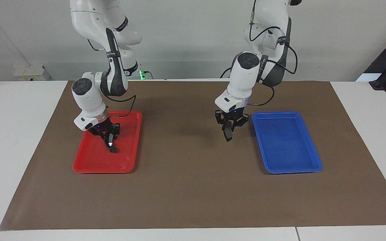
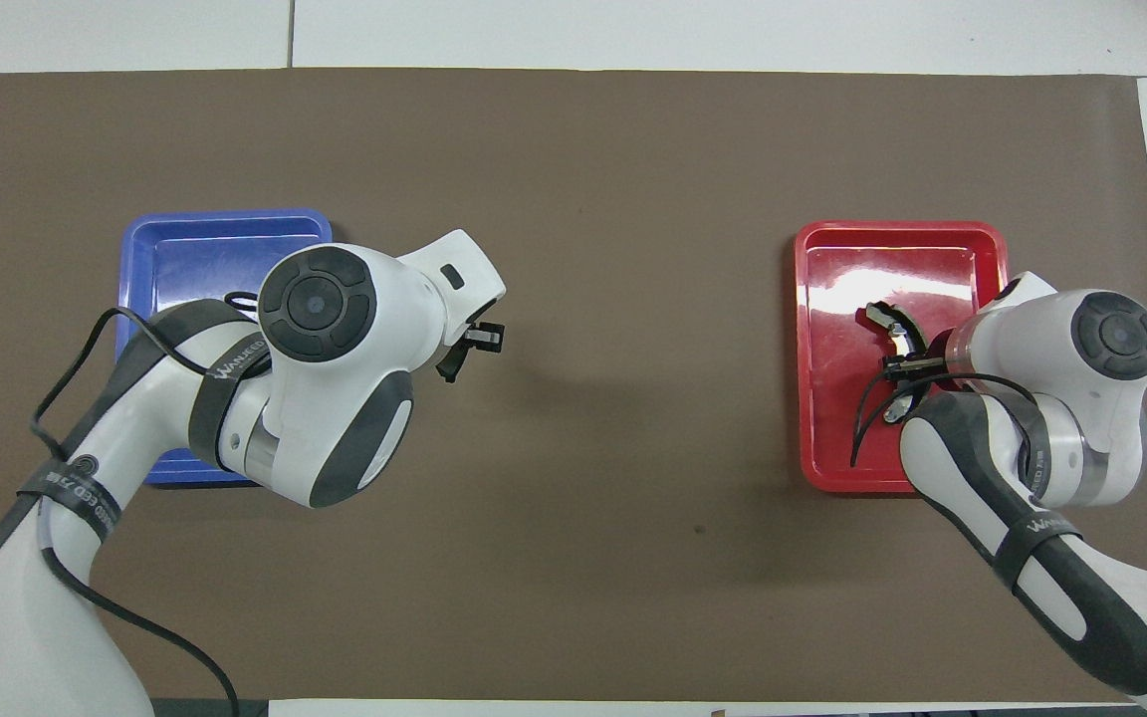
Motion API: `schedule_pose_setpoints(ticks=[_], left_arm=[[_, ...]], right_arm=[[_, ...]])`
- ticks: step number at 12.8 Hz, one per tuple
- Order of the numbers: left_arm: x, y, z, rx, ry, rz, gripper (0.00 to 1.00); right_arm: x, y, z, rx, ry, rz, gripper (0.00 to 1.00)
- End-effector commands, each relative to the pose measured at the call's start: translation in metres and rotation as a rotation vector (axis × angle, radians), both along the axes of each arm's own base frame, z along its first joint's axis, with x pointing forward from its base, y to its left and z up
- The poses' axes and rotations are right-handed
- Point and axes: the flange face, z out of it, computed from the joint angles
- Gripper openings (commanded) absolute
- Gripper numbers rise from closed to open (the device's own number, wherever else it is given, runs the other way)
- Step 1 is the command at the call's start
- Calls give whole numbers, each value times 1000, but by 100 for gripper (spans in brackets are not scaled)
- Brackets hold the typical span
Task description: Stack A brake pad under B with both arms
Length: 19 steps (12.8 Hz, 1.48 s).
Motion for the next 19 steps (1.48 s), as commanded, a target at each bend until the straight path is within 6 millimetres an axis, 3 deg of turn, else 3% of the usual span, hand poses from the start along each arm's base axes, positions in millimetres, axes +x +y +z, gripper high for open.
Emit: schedule_pose_setpoints(ticks=[1,4,6,8,10,12,13,14,17,19], left_arm=[[2,-29,-17,-14,-41,-21,1],[-1,-82,-51,-13,-24,13,1],[-2,-87,-61,-7,-17,13,1],[-14,-102,-72,-9,6,6,1],[-15,-103,-80,-20,15,24,1],[-15,-101,-81,-12,27,28,22],[-13,-99,-81,-9,30,33,27],[-16,-96,-78,-5,34,26,99],[-12,-89,-57,-13,27,36,100],[-3,-70,-35,-15,28,64,100]], right_arm=[[12,-1,20,10,15,14,0],[18,4,42,11,44,23,0],[23,11,64,11,72,40,0],[28,19,80,12,100,56,0],[28,19,80,12,98,55,0],[26,19,79,10,107,59,0],[25,20,80,8,106,63,0],[25,20,80,5,109,73,0],[26,21,80,2,108,81,0],[26,22,83,2,112,81,0]])
